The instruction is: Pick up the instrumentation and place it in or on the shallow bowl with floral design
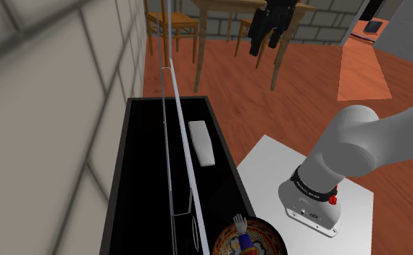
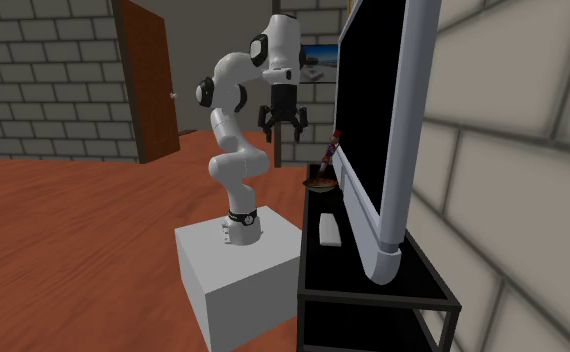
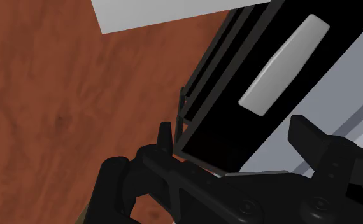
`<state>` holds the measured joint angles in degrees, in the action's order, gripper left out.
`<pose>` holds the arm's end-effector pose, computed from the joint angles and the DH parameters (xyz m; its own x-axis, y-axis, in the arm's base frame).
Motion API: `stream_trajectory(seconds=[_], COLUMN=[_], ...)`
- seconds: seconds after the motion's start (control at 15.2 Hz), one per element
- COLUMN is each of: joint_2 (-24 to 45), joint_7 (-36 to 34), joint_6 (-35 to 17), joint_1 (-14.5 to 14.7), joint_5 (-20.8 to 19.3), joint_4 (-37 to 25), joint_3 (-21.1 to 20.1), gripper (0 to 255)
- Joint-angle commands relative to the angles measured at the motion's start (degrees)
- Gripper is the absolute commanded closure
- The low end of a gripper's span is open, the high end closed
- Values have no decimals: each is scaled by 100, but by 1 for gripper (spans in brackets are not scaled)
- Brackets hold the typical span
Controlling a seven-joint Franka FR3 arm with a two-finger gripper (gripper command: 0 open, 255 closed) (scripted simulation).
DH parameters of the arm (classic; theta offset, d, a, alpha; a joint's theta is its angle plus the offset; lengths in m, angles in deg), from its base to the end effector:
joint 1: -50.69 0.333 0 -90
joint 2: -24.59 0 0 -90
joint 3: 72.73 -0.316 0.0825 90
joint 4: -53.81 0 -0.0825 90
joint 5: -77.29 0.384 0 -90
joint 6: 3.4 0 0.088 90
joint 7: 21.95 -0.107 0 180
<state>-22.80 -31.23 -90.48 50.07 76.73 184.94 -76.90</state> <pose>0.2897 0.0259 0.6291 0.9905 -0.1204 0.0663 -0.1240 -0.9909 0.0532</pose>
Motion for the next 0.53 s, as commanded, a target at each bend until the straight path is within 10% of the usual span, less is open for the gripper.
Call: stream_trajectory(seconds=[0.0, 0.46], joint_2=[0, 40], joint_7=[0, -1265], joint_6=[0, -1044], joint_1=[0, -96], joint_5=[0, 554], joint_4=[0, 1081], joint_3=[0, -647], gripper=[0, 0])
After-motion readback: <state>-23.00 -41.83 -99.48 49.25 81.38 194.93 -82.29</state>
